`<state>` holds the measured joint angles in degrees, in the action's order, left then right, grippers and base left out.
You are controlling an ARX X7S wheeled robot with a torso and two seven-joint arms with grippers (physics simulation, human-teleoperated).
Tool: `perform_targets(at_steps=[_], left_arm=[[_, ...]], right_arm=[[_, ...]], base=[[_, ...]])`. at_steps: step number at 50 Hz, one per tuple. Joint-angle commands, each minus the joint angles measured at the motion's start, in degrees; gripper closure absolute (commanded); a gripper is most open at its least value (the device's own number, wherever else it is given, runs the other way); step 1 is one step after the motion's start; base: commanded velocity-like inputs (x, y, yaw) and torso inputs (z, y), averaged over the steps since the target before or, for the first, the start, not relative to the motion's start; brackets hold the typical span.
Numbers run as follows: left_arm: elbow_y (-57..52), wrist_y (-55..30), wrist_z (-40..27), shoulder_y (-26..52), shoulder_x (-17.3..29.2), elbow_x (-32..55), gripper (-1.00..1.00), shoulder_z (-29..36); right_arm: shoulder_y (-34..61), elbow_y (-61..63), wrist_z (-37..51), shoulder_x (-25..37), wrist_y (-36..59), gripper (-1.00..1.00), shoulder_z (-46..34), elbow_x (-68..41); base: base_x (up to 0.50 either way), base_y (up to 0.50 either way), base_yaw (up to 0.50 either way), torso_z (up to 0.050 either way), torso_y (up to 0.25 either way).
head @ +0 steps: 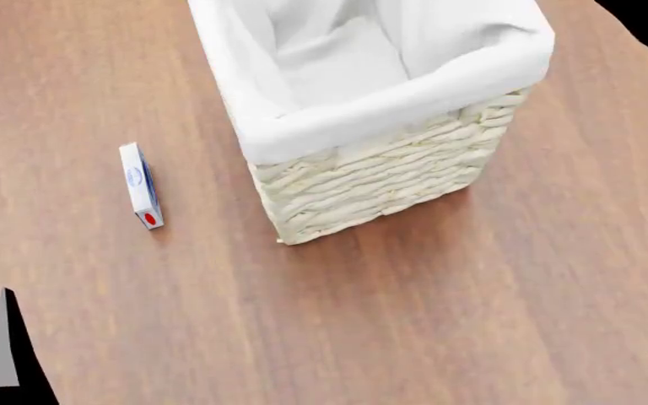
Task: Pick up the alphabet soup and the cream cheese box, and put them in the basket.
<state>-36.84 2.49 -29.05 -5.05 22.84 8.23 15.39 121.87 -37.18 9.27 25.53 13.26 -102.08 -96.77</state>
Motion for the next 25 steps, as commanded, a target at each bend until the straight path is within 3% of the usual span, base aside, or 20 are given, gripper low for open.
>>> perform_targets(at_steps=[1,25], left_arm=[[0.0,0.3,-0.2,-0.3,0.2,0.2,-1.0,-0.1],[0.3,0.9,-0.3,-0.5,0.5,0.6,-1.0,0.2]], right_arm=[[-1.5,-1.5,-2.2,-1.3,-0.3,1.0,0.1,4.5],[-5.5,6.4,-0.4,0.7,-1.6,1.0,-0.9,6.7]], base=[[0.0,0.0,0.0,0.0,0.0],[0.0,0.0,0.0,0.0,0.001]])
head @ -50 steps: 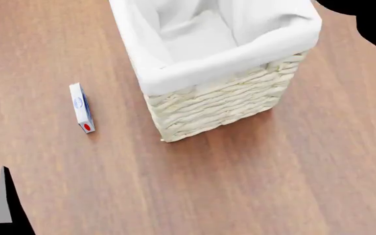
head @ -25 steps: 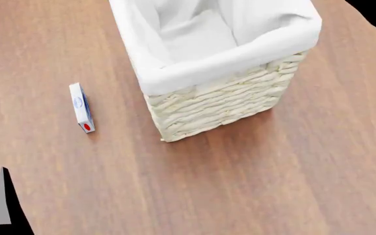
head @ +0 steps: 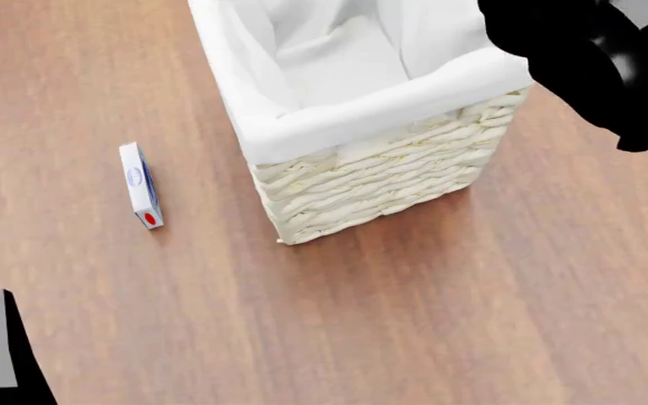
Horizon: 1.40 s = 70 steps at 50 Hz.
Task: Pick up the alphabet soup and the cream cheese box, and put them in the basket.
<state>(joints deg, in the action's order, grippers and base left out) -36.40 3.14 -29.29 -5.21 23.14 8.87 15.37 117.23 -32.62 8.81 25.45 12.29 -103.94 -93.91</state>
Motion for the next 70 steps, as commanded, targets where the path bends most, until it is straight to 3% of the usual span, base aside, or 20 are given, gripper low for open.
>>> perform_targets(at_steps=[1,35,70], left_arm=[[-0.1,0.3,-0.1,-0.3,0.2,0.0,-1.0,0.2],[0.2,1.6,-1.1,-1.3,0.9,0.8,-1.0,-1.1],[-0.2,1.3,-1.8,-1.1,1.0,0.5,-1.0,-0.5]], right_arm=[[-0.9,1.9,0.0,0.8,-0.6,1.0,1.0,3.8],[-4.9,-3.1,-4.3,-3.5,-0.4,1.0,-0.2,6.0],[-6.2,-0.8,-4.1,-3.8,-0.8,1.0,0.1,7.5]], base=[[0.0,0.0,0.0,0.0,0.0],[0.0,0.0,0.0,0.0,0.001],[0.0,0.0,0.0,0.0,0.001]])
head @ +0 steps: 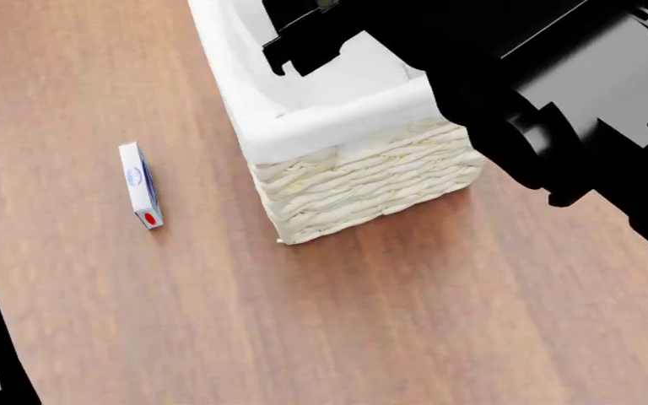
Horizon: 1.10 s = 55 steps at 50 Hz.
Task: Pick up the alphabet soup and the cream cheese box, and put them in the basket.
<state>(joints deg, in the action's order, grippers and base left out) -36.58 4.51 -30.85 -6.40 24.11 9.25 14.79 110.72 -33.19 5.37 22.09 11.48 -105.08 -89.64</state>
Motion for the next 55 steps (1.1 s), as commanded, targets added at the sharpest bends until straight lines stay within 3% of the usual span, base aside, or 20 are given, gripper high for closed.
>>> perform_targets(at_steps=[1,6,7,31,44,51,55], left_arm=[[0.0,-0.1,-0.2,0.1,0.1,0.1,-1.0,0.0],[0.0,0.1,-0.2,0.0,0.2,0.2,-1.0,0.1],[0.2,0.2,-0.2,0.1,0.2,0.1,-1.0,0.1],[0.1,-0.2,-0.6,0.1,0.2,-0.2,-1.0,0.7],[0.9,-0.2,-0.3,0.9,0.2,-0.1,-1.0,1.2],[1.1,-0.2,0.1,1.4,0.2,0.3,-1.0,1.7],[0.9,-0.2,0.3,1.4,0.2,0.1,-1.0,2.1]], right_arm=[[0.3,-0.2,-0.6,-0.4,0.0,1.0,1.2,3.2],[0.0,-0.8,-0.5,-0.7,0.1,1.0,1.2,3.3],[0.0,-0.9,-0.5,-0.7,0.3,-1.0,1.2,3.3],[0.3,2.9,2.1,1.6,-2.6,-1.0,2.5,5.2],[3.0,39.7,25.0,21.0,-11.2,-1.0,4.1,14.1],[-1.4,54.7,35.9,30.6,-17.5,-1.0,4.6,18.2],[-4.1,62.1,43.3,34.5,-19.6,-1.0,3.8,26.4]], base=[[0.0,0.0,0.0,0.0,0.0],[0.0,0.0,0.0,0.0,0.0],[0.0,0.0,0.0,0.0,0.0],[0.0,0.0,0.0,0.0,0.0],[0.0,0.0,0.0,0.0,0.0],[0.0,0.0,0.0,0.0,0.0],[0.0,0.0,0.0,0.0,0.0]])
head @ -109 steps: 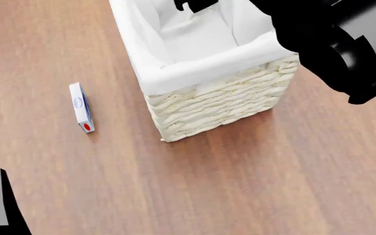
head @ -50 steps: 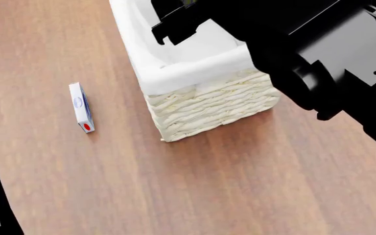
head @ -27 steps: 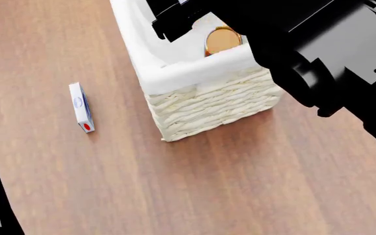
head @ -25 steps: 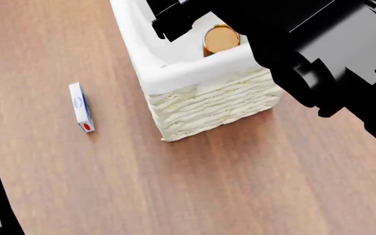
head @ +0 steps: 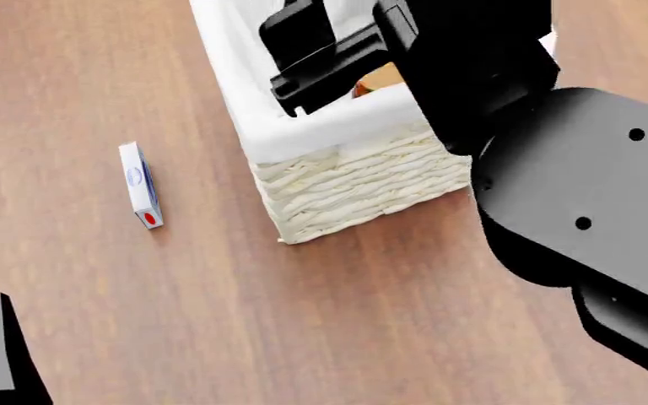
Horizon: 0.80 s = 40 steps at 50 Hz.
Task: Pick up the alphabet soup and the cream cheese box, and put them in the basket.
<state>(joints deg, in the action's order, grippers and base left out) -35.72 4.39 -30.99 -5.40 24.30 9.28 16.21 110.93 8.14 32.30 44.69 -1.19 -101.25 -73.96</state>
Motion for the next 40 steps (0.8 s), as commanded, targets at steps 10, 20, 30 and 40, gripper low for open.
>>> perform_targets(at_steps=[10,20,30,40], left_arm=[[-0.5,-0.8,0.5,0.6,0.2,-0.5,-1.0,1.4],[0.5,-0.8,0.5,1.2,0.0,-0.3,-1.0,1.7],[1.2,-0.7,0.6,1.7,-0.2,0.2,-1.0,1.9],[3.0,-2.3,1.1,4.3,-0.7,1.5,-1.0,2.3]], right_arm=[[-18.9,34.4,44.6,15.8,-5.1,-1.0,-5.5,38.7],[-26.7,37.9,54.8,17.2,-2.6,-1.0,-7.7,51.6],[-42.3,32.2,57.0,18.5,-10.4,-1.0,-5.8,57.8],[-46.7,29.8,55.9,16.8,-12.4,-1.0,-5.1,58.9]], base=[[0.0,0.0,0.0,0.0,0.0],[0.0,0.0,0.0,0.0,0.0],[0.0,0.0,0.0,0.0,0.0],[0.0,0.0,0.0,0.0,0.0]])
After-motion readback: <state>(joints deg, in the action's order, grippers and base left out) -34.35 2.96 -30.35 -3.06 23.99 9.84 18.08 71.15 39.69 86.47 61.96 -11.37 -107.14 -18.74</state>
